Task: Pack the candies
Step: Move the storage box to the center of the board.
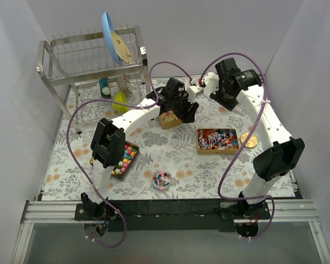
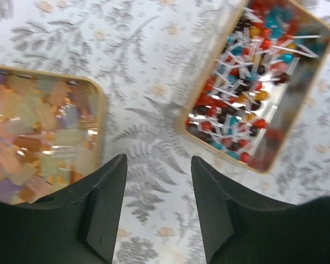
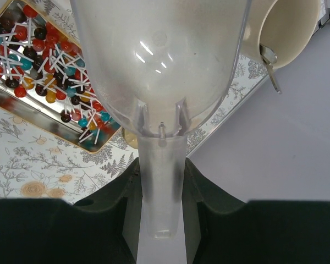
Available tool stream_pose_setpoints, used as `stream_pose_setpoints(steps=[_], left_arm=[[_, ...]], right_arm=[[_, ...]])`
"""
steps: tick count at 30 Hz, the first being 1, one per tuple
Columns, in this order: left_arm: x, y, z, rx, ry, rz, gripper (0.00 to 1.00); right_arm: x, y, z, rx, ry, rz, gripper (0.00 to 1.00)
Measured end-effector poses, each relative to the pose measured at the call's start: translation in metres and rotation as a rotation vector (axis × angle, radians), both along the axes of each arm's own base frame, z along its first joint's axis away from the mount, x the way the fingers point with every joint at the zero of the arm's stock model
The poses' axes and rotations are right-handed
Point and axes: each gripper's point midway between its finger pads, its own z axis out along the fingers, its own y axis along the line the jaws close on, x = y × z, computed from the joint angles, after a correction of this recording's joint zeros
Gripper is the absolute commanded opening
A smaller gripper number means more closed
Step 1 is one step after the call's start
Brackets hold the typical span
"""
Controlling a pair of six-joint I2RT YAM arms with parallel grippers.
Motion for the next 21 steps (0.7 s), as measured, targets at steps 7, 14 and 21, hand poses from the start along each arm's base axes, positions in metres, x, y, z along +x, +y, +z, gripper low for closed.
stream_pose_setpoints(steps=[7,14,21], left_arm=[[0.039,0.008,-0.043,0.139,-0.095,0.042,0.5],[0.048,0.028,-0.089,0.265,-0.083,0.056,0.4],[0.028,0.049,-0.111,0.31,-0.05,0.027,0.14]], right_arm=[[0.0,0.001,-0.003,-0.001,0.011,0.003,0.01],[-0.001,-0.002,-0.004,-0.004,0.019,-0.002,0.01],[-0.001,-0.001,-0.004,0.001,0.021,-0.002,0.01]])
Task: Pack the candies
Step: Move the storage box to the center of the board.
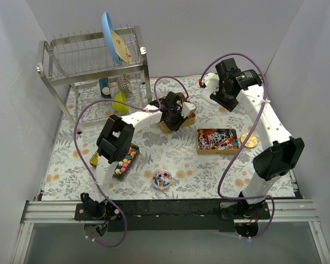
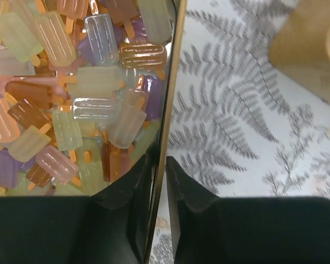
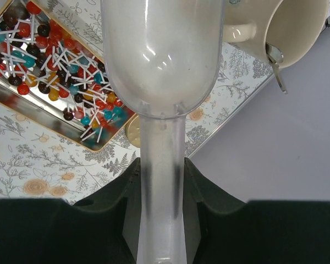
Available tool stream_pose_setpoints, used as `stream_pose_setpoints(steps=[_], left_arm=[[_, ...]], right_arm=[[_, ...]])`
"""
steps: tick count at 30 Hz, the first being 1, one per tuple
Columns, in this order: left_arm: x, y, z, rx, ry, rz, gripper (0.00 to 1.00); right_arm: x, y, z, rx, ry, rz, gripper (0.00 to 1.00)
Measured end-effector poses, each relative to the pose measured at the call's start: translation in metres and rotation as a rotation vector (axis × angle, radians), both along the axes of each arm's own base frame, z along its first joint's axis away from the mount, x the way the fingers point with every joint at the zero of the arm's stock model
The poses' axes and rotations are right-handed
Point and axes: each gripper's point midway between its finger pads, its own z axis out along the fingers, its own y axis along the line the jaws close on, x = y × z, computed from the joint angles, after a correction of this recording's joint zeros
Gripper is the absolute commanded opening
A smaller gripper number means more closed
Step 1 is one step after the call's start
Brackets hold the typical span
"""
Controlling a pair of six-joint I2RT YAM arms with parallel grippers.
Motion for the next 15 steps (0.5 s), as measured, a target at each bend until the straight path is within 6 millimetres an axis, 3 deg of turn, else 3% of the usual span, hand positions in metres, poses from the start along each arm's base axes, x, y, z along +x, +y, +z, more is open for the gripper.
stream_pose_setpoints(steps=[5,15], left_arm=[[-0.031,0.016,0.003,-0.002,0.045,-0.033,0.08],[-0.109,0.033,0.014,-0.043,0.138,-0.229,0.06]], right_arm=[[-0.001,0.001,-0.001,0.007,0.006,0.004,0.01],[-0.002,0.001,-0.001,0.007,0.009,0.003,0.01]])
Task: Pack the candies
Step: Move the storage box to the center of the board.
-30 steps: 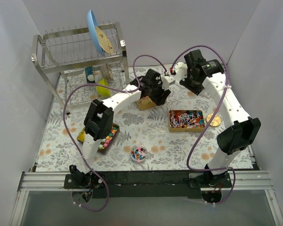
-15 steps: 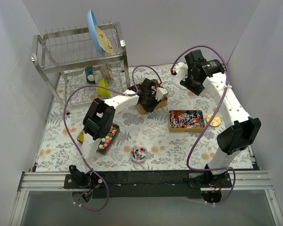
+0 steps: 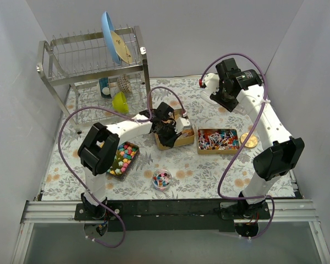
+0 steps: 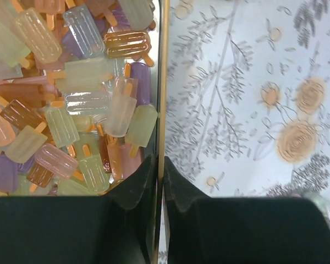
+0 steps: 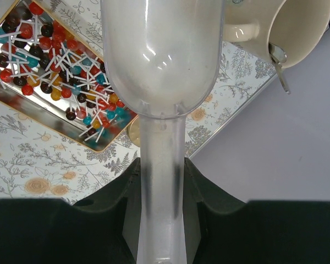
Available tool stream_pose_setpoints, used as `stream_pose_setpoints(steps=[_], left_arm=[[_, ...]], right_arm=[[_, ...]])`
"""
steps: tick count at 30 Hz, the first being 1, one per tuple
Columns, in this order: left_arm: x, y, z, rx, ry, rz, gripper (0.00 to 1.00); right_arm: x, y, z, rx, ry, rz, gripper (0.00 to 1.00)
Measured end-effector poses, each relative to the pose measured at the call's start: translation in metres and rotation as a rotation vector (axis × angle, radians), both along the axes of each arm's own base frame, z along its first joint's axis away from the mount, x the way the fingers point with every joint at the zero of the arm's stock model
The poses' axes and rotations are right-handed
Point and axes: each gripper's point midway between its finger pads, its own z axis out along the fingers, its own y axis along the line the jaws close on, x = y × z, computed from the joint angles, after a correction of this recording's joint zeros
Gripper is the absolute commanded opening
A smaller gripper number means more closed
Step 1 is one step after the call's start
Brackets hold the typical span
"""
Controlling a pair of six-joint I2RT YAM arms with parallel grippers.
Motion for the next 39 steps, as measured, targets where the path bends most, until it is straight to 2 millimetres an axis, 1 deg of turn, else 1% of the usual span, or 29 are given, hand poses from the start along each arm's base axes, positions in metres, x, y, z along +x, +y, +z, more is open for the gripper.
stream_pose_setpoints(steps=[2,8,11,13,14,17,19,20,22,24,25,27,29,31,33,34,36,38,39], left_arm=[[-0.009,0.003,0.002,-0.004,0.012,-0.014,0.06],[-0.03,0.015,0.001,0.007,0.036,-0.043,0.07],[-0.047,0.023,0.004,0.0,0.046,-0.065,0.08],[-0.062,0.03,0.003,0.003,0.043,-0.092,0.08],[-0.069,0.033,0.002,0.006,0.042,-0.107,0.13],[-0.094,0.042,-0.004,0.026,0.035,-0.174,0.36],[-0.103,0.041,-0.006,0.029,0.03,-0.205,0.53],[-0.104,0.04,-0.005,0.026,0.022,-0.214,0.54],[-0.102,0.039,0.0,0.014,-0.001,-0.212,0.57],[-0.098,0.038,0.012,-0.007,-0.039,-0.198,0.59],[-0.094,0.037,0.023,-0.027,-0.068,-0.183,0.59],[-0.084,0.034,0.05,-0.09,-0.131,-0.139,0.6],[-0.071,0.033,0.082,-0.166,-0.18,-0.066,0.59],[-0.05,0.037,0.112,-0.241,-0.209,0.035,0.59],[-0.026,0.047,0.135,-0.311,-0.199,0.167,0.58],[-0.016,0.054,0.142,-0.344,-0.175,0.229,0.58],[0.0,0.069,0.149,-0.406,-0.088,0.346,0.57],[0.009,0.08,0.15,-0.467,0.029,0.426,0.56],[0.01,0.084,0.146,-0.513,0.157,0.463,0.54]], right_arm=[[0.0,0.0,0.0,0.0,0.0,0.0,0.01],[0.0,0.0,0.0,0.002,0.001,0.001,0.01],[-0.002,0.001,0.0,0.008,0.004,0.004,0.01],[-0.003,0.002,0.001,0.019,0.007,0.01,0.01],[-0.004,0.003,0.001,0.026,0.008,0.016,0.01],[-0.006,0.007,0.002,0.043,0.014,0.035,0.01],[-0.009,0.009,0.0,0.054,0.026,0.05,0.01],[-0.011,0.011,-0.001,0.059,0.038,0.06,0.01],[-0.015,0.015,-0.004,0.07,0.061,0.087,0.01],[-0.019,0.019,-0.007,0.079,0.077,0.116,0.01],[-0.022,0.02,-0.01,0.075,0.09,0.133,0.01],[-0.027,0.023,-0.017,0.072,0.113,0.171,0.01],[-0.032,0.027,-0.023,0.065,0.128,0.207,0.01],[-0.039,0.033,-0.029,0.059,0.141,0.255,0.01],[-0.047,0.042,-0.03,0.067,0.15,0.309,0.01],[-0.05,0.049,-0.03,0.078,0.153,0.342,0.01],[-0.056,0.064,-0.028,0.098,0.145,0.402,0.01],[-0.065,0.079,-0.026,0.107,0.142,0.467,0.01],[-0.071,0.093,-0.025,0.113,0.141,0.522,0.01]])
